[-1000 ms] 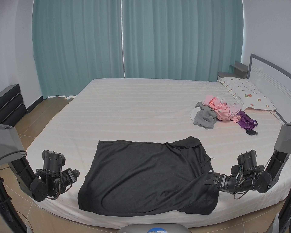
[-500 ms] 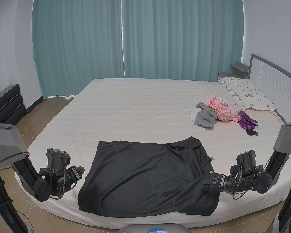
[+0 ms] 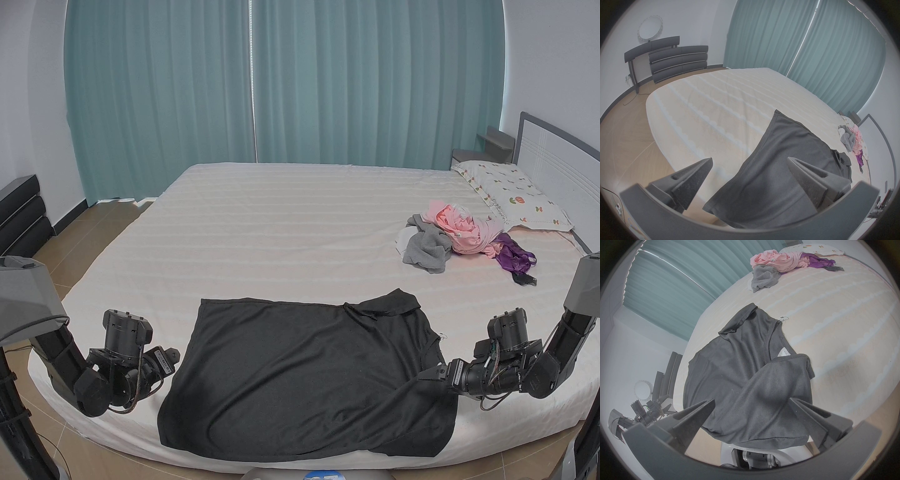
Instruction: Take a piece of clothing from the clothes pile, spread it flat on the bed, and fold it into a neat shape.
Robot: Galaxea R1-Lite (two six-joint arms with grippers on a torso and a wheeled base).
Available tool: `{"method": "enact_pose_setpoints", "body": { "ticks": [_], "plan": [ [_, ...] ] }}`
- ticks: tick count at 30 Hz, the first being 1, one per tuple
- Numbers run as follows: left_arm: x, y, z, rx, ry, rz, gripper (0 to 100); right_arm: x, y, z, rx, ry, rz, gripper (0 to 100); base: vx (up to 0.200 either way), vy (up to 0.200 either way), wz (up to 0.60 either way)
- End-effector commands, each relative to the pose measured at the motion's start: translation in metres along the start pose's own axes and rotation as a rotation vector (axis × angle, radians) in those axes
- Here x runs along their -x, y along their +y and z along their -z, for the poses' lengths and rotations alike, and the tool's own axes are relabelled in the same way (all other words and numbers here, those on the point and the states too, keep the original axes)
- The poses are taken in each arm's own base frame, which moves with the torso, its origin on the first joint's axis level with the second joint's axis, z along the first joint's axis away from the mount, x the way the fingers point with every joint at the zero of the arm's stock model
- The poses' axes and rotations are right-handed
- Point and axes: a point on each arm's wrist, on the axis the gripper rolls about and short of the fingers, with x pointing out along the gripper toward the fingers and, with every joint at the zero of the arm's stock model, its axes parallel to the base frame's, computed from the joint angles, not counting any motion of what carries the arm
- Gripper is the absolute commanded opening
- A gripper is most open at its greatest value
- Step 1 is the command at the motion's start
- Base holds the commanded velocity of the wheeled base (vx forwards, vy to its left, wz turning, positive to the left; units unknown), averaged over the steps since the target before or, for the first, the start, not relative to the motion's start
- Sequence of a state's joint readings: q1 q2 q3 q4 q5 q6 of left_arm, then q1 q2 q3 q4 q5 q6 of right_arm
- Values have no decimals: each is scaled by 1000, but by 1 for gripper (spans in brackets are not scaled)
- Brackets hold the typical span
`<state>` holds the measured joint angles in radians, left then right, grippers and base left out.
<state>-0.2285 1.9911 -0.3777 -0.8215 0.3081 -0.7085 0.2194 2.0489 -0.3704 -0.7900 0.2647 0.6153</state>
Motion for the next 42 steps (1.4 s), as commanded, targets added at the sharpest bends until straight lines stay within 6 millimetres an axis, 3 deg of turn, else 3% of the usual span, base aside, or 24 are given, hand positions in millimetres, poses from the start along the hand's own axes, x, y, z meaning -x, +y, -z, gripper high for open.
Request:
{"method": "enact_pose_setpoints", "body": {
  "ticks": [1,9,16,18,25,27,31,35,39,42],
  "plan": [
    [-8,0,4,-7,16,-14,100,-1,0,0,0,1,0,100,0,0,0],
    [-22,-22,-15,27,-42,36,100,-1,2,-3,-16,-36,-24,100,0,0,0],
    [-37,-51,-46,36,-29,49,100,-3,2,-5,-36,-67,-45,100,0,0,0],
    [-52,-64,-55,53,-19,78,100,-2,3,-5,-39,-69,-47,100,0,0,0],
    [-96,-74,-87,56,15,122,100,1,1,-10,-72,-104,-42,100,0,0,0],
    [-121,-79,-101,57,39,125,100,1,0,-14,-79,-124,-36,100,0,0,0],
    [-152,-87,-108,67,46,170,100,-2,1,-13,-76,-117,-38,100,0,0,0],
    [-167,-89,-114,78,49,212,100,-2,1,-13,-82,-116,-41,100,0,0,0],
    [-196,-84,-105,81,66,219,100,-1,1,-15,-98,-126,-43,100,0,0,0],
    [-206,-83,-101,83,72,216,100,-1,1,-15,-98,-127,-42,100,0,0,0]
  ]
}}
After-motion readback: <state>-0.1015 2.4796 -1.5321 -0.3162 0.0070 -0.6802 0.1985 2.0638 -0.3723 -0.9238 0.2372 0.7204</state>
